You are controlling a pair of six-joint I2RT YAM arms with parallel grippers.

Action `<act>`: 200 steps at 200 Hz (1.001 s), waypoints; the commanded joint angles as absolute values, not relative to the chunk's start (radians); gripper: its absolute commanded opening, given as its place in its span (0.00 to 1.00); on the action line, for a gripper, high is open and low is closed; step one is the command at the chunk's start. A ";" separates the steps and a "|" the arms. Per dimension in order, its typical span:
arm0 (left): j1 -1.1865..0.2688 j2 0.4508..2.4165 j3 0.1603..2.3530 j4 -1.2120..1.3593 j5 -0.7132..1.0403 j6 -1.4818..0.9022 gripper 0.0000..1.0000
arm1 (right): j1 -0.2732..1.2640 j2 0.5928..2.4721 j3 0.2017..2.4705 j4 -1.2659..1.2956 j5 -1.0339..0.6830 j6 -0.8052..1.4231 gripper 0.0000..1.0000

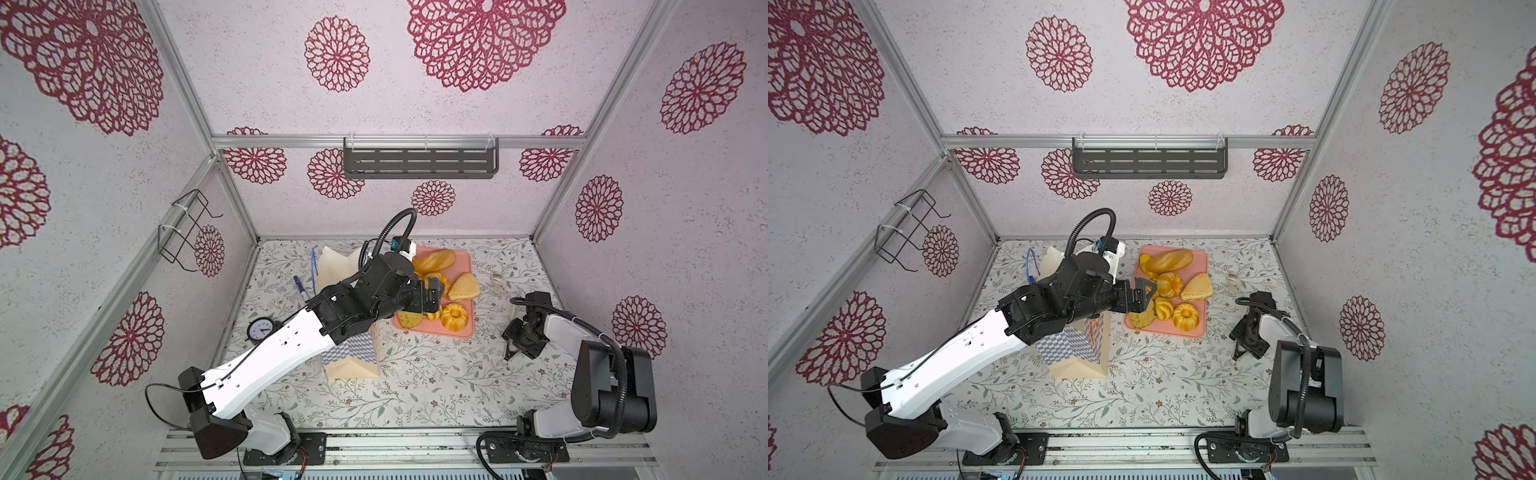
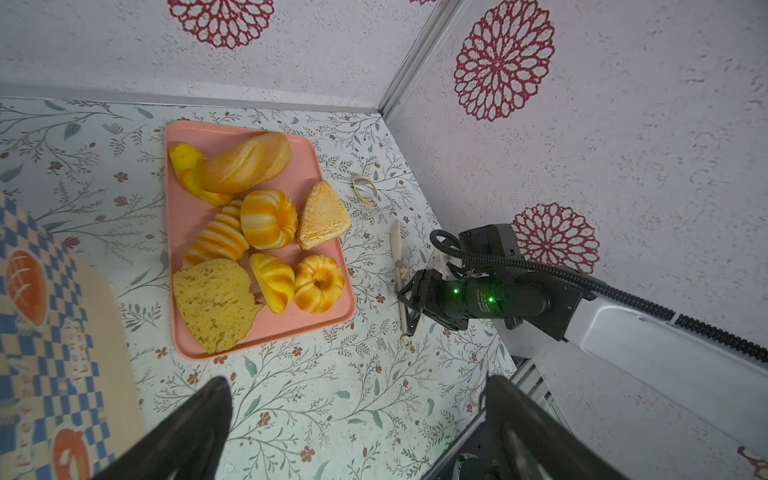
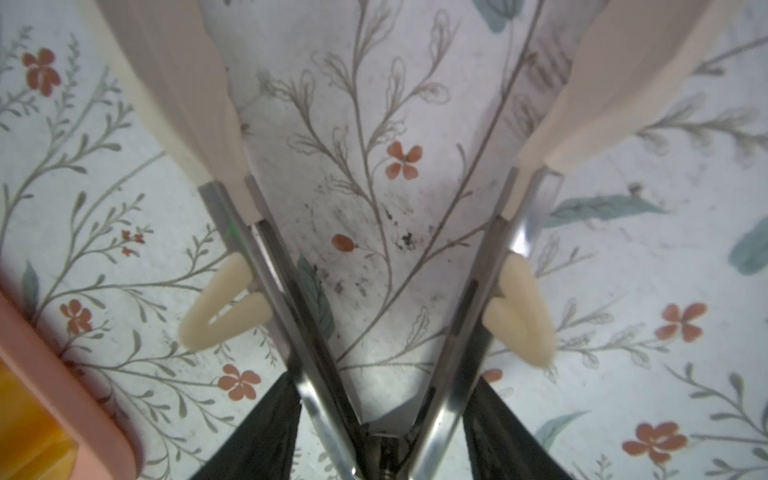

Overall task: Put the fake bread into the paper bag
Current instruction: 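Close the right gripper on the white tongs while the left gripper hovers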

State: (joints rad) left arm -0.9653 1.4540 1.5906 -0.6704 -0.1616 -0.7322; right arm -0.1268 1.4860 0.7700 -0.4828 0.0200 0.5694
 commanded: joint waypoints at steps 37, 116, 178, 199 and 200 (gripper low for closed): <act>-0.970 1.482 1.588 -0.618 -0.126 -0.765 0.97 | -0.133 1.515 0.748 -0.378 0.042 0.583 0.47; -0.969 1.471 1.544 -0.585 -0.126 -0.782 0.97 | -0.132 1.596 0.813 -0.422 0.095 0.534 0.66; -0.968 1.453 1.510 -0.558 -0.127 -0.784 0.97 | -0.102 1.635 0.872 -0.462 0.147 0.483 0.70; -0.968 1.450 1.502 -0.552 -0.125 -0.785 0.97 | -0.078 1.650 0.891 -0.472 0.167 0.479 0.72; -0.968 1.450 1.501 -0.552 -0.125 -0.785 0.97 | -0.077 1.650 0.892 -0.471 0.168 0.479 0.72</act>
